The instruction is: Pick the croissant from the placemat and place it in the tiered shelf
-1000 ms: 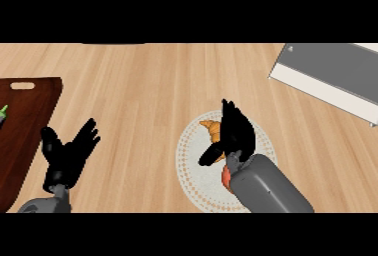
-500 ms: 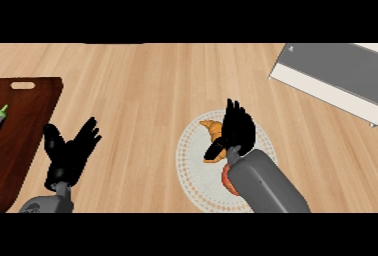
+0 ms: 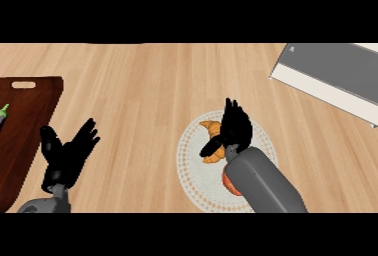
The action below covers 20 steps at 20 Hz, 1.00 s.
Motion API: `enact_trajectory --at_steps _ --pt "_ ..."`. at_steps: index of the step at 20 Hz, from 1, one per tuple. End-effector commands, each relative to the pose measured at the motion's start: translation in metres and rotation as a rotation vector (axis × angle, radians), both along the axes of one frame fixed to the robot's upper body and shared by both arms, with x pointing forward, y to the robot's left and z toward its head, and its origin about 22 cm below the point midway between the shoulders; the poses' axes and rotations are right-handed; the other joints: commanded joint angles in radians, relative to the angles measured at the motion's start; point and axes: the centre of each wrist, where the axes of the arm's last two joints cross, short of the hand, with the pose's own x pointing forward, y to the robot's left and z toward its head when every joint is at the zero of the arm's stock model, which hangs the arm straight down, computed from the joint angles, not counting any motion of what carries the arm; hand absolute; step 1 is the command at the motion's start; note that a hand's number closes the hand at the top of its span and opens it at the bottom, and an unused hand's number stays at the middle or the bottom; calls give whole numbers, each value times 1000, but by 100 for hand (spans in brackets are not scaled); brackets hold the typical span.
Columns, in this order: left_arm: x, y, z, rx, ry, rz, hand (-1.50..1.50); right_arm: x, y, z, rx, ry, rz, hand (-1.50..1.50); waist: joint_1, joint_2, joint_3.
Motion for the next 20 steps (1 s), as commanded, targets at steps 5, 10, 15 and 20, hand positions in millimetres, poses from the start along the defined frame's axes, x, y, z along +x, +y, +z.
enact_trajectory --at_steps 5,10,15,20 --pt "4 -11 -7 -2 -5 -10 0 4 -13 -32 -128 231 271 150 13 10 -1" --pt "-14 -6 -7 7 6 -7 0 -2 5 -29 18 72 224 150 9 2 0" --pt "4 -13 -3 8 15 5 0 -9 28 -9 70 -40 258 150 6 2 0" --pt "-1 -2 -8 -15 3 12 0 42 -75 15 112 -35 77 150 -6 2 0"
